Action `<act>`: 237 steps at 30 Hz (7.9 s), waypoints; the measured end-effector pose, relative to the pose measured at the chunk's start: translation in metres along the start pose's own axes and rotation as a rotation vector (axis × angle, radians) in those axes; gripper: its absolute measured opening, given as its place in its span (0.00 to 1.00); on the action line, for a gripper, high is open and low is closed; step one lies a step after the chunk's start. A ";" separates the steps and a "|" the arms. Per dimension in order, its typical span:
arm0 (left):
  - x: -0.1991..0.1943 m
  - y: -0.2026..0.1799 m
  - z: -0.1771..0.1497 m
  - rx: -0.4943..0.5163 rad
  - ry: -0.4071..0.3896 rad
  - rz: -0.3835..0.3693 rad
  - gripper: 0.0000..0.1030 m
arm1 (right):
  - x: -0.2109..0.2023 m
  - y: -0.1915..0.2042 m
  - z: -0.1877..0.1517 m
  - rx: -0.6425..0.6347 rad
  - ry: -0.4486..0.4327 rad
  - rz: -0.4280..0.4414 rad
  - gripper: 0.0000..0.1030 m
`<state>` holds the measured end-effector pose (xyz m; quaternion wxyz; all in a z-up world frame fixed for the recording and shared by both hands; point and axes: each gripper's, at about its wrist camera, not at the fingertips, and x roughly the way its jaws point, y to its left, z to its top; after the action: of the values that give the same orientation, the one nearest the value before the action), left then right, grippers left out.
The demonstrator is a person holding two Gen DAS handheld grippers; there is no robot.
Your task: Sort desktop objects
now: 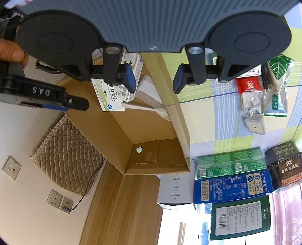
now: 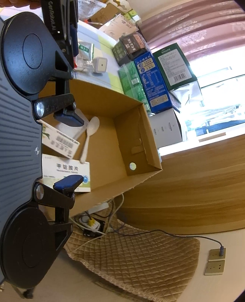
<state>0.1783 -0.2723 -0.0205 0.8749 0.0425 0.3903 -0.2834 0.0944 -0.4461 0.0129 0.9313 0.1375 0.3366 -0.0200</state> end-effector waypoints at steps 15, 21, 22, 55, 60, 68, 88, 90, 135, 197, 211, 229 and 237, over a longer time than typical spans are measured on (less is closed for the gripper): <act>-0.060 0.029 -0.034 -0.047 -0.020 0.060 0.66 | -0.051 0.045 -0.031 -0.029 -0.023 0.028 0.81; -0.081 0.045 -0.054 -0.049 -0.028 0.098 0.78 | -0.064 0.065 -0.046 -0.060 -0.024 0.040 0.95; -0.084 0.048 -0.058 -0.051 -0.029 0.101 0.81 | -0.065 0.068 -0.048 -0.065 -0.020 0.044 0.97; -0.164 0.170 -0.144 -0.164 -0.010 0.300 0.98 | -0.046 0.175 -0.109 -0.335 0.092 0.200 0.98; -0.155 0.174 -0.141 -0.115 0.009 0.290 0.98 | -0.032 0.185 -0.107 -0.420 0.109 0.223 0.98; -0.134 0.190 -0.129 -0.036 0.038 0.250 0.98 | 0.004 0.214 -0.099 -0.656 0.138 0.305 0.98; -0.023 0.243 -0.090 0.090 0.144 0.200 0.98 | 0.146 0.261 -0.073 -1.063 0.338 0.341 0.97; -0.015 0.246 -0.085 0.099 0.145 0.195 0.98 | 0.159 0.264 -0.071 -1.097 0.362 0.340 0.92; 0.090 0.224 -0.057 0.444 0.223 -0.093 0.57 | 0.227 0.254 -0.070 -1.178 0.659 0.219 0.53; -0.009 0.202 -0.151 -0.013 0.215 0.152 0.10 | 0.109 0.196 -0.159 -0.453 0.266 0.163 0.51; -0.037 0.178 -0.140 -0.016 0.179 0.140 0.10 | 0.064 0.188 -0.141 -0.370 0.199 0.159 0.51; -0.084 0.118 -0.117 0.013 0.096 0.089 0.10 | -0.011 0.166 -0.106 -0.305 0.095 0.127 0.51; -0.093 0.086 -0.099 0.049 0.061 0.057 0.10 | -0.037 0.144 -0.088 -0.274 0.044 0.104 0.51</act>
<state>0.1086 -0.1282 -0.0355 0.8690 0.0839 0.4083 -0.2666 0.0295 -0.2862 0.0066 0.9335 0.0266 0.3490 0.0772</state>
